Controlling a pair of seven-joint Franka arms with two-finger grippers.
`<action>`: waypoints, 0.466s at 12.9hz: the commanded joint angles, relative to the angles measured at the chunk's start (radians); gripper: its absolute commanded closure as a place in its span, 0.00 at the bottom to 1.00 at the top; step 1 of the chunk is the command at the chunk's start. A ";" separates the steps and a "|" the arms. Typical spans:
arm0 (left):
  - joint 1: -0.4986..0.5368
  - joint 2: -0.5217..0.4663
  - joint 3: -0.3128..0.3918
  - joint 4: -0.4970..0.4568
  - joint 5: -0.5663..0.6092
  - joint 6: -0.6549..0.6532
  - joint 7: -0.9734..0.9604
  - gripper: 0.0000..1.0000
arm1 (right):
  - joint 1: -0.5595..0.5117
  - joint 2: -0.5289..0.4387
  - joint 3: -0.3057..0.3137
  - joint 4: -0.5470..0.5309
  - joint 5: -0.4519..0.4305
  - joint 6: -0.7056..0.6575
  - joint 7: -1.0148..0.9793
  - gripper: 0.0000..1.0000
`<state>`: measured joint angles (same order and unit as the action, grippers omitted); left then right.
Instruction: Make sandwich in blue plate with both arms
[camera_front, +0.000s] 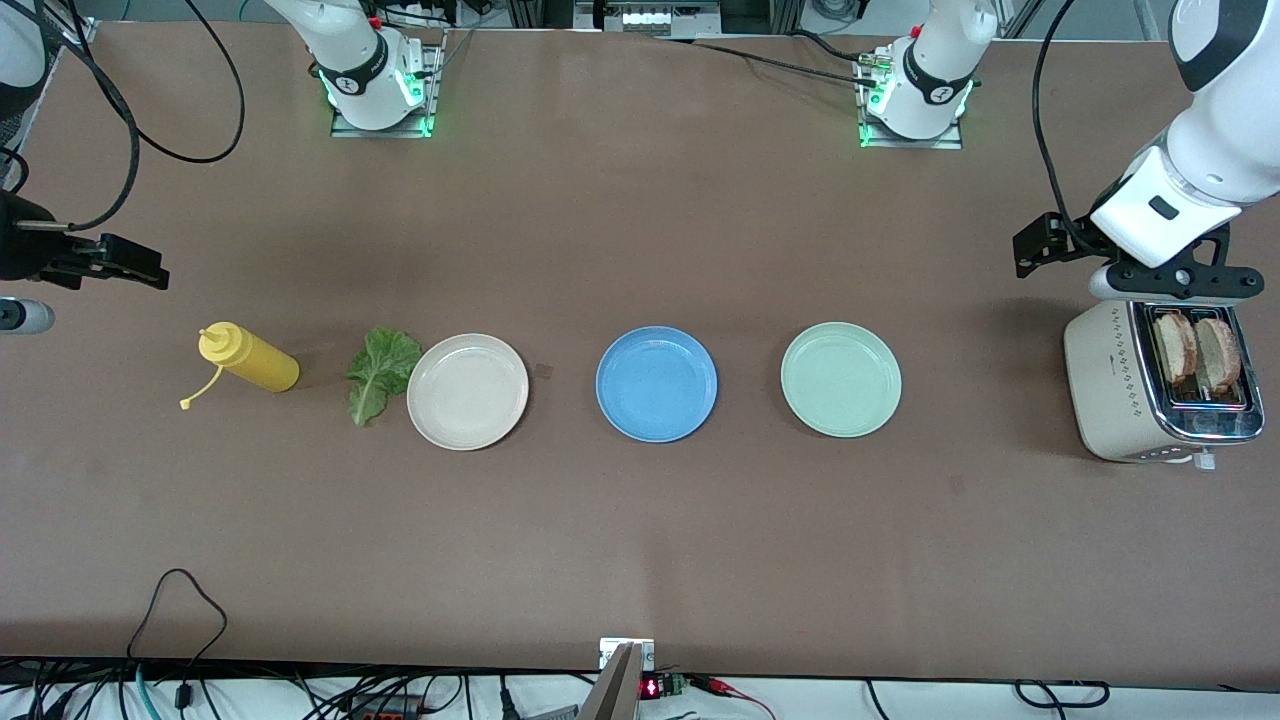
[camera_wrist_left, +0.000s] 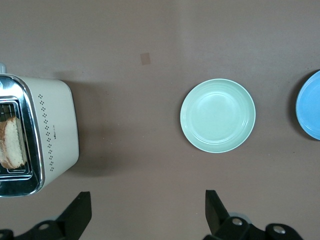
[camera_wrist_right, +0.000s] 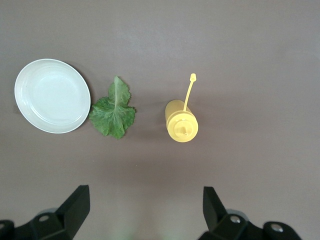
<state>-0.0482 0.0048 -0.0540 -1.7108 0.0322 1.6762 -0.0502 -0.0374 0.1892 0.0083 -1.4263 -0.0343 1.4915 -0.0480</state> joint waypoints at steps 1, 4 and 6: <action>0.008 0.020 0.013 0.037 -0.017 -0.026 0.042 0.00 | -0.009 -0.013 0.005 -0.010 0.034 -0.002 0.013 0.00; 0.005 0.021 0.005 0.039 -0.015 -0.027 0.035 0.00 | -0.022 -0.013 0.005 -0.010 0.057 -0.004 0.016 0.00; 0.007 0.021 0.003 0.045 -0.015 -0.041 0.032 0.00 | -0.024 -0.013 0.004 -0.010 0.057 -0.005 0.014 0.00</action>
<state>-0.0446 0.0102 -0.0495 -1.7036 0.0322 1.6677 -0.0407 -0.0466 0.1892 0.0072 -1.4263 0.0039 1.4908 -0.0406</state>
